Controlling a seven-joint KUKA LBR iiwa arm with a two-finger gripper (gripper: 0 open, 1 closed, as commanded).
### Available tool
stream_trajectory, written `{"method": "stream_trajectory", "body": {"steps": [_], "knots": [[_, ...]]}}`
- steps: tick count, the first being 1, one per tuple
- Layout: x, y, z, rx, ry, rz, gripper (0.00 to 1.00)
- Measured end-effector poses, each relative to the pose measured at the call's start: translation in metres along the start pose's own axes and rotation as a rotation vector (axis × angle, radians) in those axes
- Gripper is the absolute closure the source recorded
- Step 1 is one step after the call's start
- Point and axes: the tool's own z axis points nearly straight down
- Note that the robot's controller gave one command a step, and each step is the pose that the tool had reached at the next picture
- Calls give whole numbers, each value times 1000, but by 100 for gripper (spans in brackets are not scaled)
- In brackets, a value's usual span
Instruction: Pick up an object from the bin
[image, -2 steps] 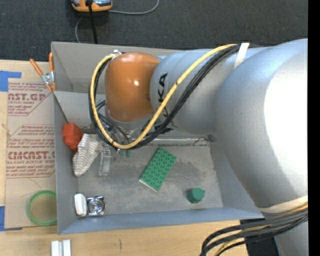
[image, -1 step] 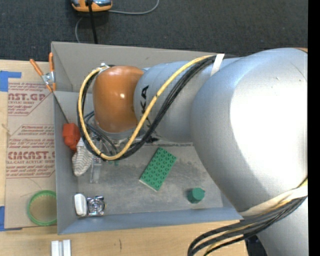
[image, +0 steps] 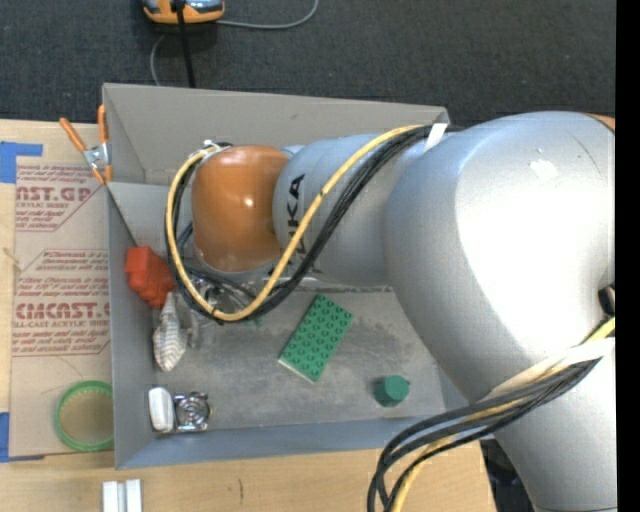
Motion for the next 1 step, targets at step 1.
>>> {"method": "stream_trajectory", "body": {"steps": [1], "knots": [[0, 0, 0, 0, 0, 0, 100]]}}
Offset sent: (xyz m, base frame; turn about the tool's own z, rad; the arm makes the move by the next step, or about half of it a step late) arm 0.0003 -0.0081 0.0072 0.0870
